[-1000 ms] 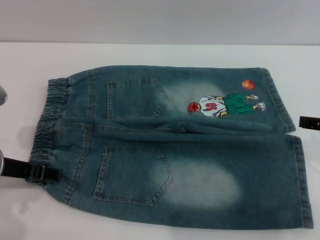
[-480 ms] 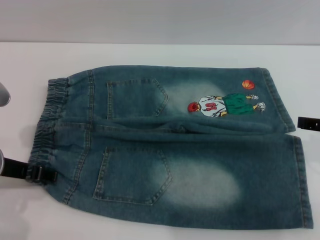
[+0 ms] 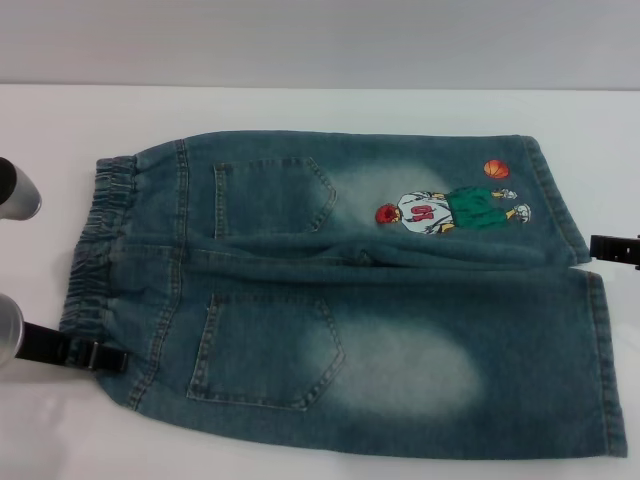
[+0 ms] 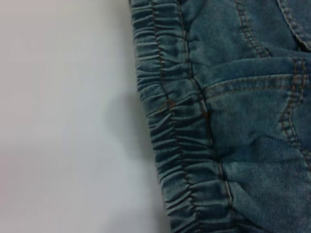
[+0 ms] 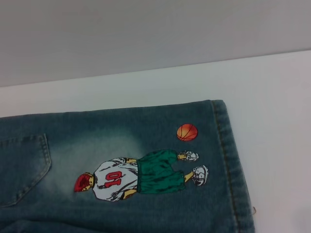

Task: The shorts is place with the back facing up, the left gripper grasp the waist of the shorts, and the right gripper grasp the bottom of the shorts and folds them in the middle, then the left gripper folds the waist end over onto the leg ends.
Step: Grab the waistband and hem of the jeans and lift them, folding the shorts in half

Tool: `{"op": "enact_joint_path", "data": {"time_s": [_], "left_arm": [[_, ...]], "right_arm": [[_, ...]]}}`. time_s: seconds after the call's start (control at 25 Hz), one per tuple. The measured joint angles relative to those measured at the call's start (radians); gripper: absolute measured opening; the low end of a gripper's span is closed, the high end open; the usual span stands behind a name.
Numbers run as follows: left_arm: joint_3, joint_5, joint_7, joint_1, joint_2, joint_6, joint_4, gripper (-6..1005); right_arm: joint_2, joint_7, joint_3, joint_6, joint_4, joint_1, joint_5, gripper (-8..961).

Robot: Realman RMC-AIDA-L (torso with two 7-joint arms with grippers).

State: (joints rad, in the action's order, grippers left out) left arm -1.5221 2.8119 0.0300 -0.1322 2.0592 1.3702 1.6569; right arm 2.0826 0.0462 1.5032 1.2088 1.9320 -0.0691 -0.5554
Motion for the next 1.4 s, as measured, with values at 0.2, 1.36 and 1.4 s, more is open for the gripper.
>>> {"op": "enact_joint_path", "data": {"time_s": [0.2,1.36,1.4], "left_arm": [[0.001,-0.001,-0.007,-0.002,0.001,0.000,0.000,721],[0.006,-0.008,-0.004,0.017,-0.001,0.027,0.074,443],[0.006,-0.008,-0.004,0.017,-0.001,0.027,0.076,434]], "right_arm": [[0.000,0.006,0.000,0.002,0.000,0.000,0.000,680],[-0.001,0.019,-0.007,0.034,0.008,-0.003,0.000,678],[-0.001,0.020,-0.008,0.040,0.008,-0.002,0.000,678]]}}
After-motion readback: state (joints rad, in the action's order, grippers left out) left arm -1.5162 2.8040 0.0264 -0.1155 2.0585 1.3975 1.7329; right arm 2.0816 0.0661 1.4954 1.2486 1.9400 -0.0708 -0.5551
